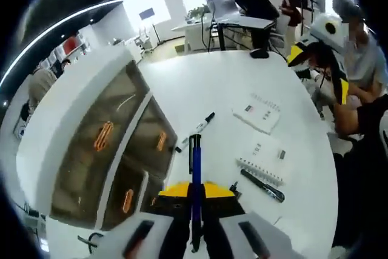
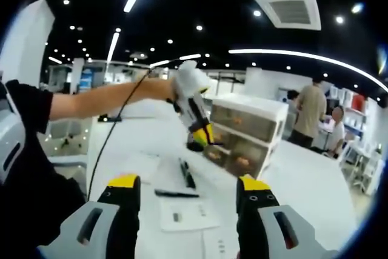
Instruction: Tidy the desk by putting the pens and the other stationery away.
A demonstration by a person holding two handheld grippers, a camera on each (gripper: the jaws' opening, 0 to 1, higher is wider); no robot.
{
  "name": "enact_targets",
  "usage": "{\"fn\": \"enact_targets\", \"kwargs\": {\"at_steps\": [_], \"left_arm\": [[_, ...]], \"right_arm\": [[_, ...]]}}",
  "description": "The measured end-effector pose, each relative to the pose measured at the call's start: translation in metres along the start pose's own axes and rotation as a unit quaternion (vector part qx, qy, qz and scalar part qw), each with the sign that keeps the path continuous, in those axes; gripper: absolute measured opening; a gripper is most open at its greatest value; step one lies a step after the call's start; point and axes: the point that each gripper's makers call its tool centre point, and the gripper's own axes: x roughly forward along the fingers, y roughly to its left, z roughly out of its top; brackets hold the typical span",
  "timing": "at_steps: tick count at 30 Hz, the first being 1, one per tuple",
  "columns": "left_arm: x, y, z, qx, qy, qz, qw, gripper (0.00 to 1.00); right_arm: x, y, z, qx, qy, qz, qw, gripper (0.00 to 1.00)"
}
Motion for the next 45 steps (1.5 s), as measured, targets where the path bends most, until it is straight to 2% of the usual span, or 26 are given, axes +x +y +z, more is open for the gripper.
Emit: {"fn": "enact_targets", "kwargs": {"at_steps": [5,6,7,8,12,14,19,24,28,30,36,38,44,45], "left_arm": [[-0.024,-0.004,0.006,0.002,-0.047,0.009,0.9989,0.06],[-0.031,-0.004,0.01,-0.003,-0.067,0.021,0.9976,0.06],[-0.035,-0.012,0.006,-0.002,-0.064,0.017,0.9978,0.06],[-0.044,-0.017,0.01,-0.007,-0.091,0.026,0.9955,0.06],[-0.06,-0.021,0.011,-0.031,-0.131,0.023,0.9907,0.06],[-0.067,-0.025,0.006,-0.037,-0.141,0.026,0.989,0.06],[-0.088,-0.016,0.003,-0.069,-0.196,0.036,0.9776,0.06],[-0.106,-0.014,-0.004,-0.085,-0.229,0.042,0.9687,0.06],[-0.125,-0.015,-0.008,-0.103,-0.272,0.053,0.9553,0.06],[-0.131,-0.017,-0.013,-0.106,-0.279,0.052,0.9529,0.06],[-0.15,-0.021,-0.029,-0.126,-0.314,0.066,0.9388,0.06],[-0.155,-0.024,-0.037,-0.13,-0.318,0.07,0.9365,0.06],[-0.174,-0.03,-0.057,-0.15,-0.357,0.086,0.918,0.06],[-0.18,-0.032,-0.059,-0.156,-0.375,0.092,0.9093,0.06]], "right_arm": [[-0.001,-0.001,0.0,0.001,0.0,-0.002,1.0,0.61],[-0.001,-0.001,0.0,0.002,0.0,-0.003,1.0,0.61],[-0.001,-0.001,0.0,0.002,-0.001,-0.003,1.0,0.61],[-0.001,-0.001,0.0,0.002,-0.001,-0.003,1.0,0.61],[-0.002,-0.002,0.001,0.002,-0.002,-0.004,1.0,0.61],[-0.002,-0.003,0.001,0.003,-0.003,-0.006,1.0,0.61],[-0.002,-0.004,0.001,0.004,-0.002,-0.007,1.0,0.61],[-0.001,-0.004,0.001,0.004,-0.001,-0.007,1.0,0.61],[0.0,-0.004,0.001,0.005,-0.001,-0.007,1.0,0.61],[0.0,-0.004,0.001,0.005,-0.001,-0.007,1.0,0.61],[0.0,-0.005,0.001,0.006,-0.001,-0.007,1.0,0.61],[0.0,-0.005,0.001,0.006,-0.001,-0.008,1.0,0.61],[0.0,-0.005,0.001,0.007,-0.002,-0.006,1.0,0.61],[0.0,-0.004,0.002,0.006,-0.003,-0.005,1.0,0.61]]}}
